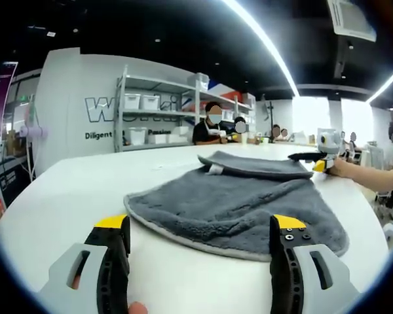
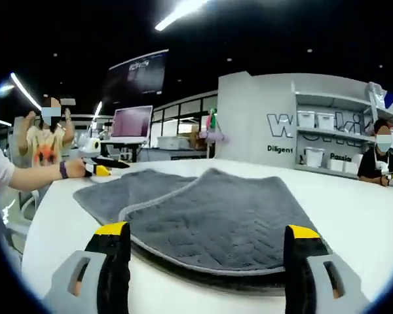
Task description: Fold the towel on the table until its edges align and the towel forms a compact rectangular stack.
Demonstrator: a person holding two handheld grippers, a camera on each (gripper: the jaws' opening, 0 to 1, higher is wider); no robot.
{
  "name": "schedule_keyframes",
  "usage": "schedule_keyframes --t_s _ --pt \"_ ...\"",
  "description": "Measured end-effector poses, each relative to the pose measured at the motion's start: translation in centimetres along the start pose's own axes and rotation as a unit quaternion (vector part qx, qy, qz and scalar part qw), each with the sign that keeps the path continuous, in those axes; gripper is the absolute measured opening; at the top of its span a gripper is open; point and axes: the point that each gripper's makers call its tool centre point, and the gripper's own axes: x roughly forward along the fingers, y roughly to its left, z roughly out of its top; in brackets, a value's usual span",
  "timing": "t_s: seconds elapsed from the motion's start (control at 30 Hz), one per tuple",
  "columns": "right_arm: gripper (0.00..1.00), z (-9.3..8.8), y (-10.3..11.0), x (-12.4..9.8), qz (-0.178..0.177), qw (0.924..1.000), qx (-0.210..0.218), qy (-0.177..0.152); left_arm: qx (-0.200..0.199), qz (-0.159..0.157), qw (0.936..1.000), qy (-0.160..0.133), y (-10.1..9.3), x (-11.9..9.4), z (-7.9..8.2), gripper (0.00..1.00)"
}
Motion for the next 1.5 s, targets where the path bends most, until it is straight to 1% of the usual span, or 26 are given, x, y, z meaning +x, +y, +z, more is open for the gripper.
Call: schedule_keyframes --t_s 0.1,0.23,0.47,1.13,1.5 --pt "1.00 -0.3 0.5 0.0 0.010 0.9999 -0.004 0.007 0.001 -0.001 1.0000 0.001 -0.1 0.0 0.0 0.86" --pt "1.00 -0.6 0.8 -0.1 0.014 0.9998 -0.006 0.013 0.002 -0.001 1.0000 0.001 -0.2 0.0 -0.1 0.86" --pt "0.99 -0.6 0.8 -0.4 0.017 0.9998 -0.001 0.012 0.003 -0.002 1.0000 0.003 -0.2 0.1 -0.1 0.86" --pt "0.99 -0.9 1.0 -0.3 0.019 0.9996 -0.005 0.020 0.006 -0.002 1.0000 0.006 -0.1 0.1 -0.2 0.86" --pt "1.00 -1.6 1.3 0.2 0.027 0.9987 -0.014 0.040 0.004 0.002 1.0000 0.006 -0.1 -0.1 -0.2 0.86"
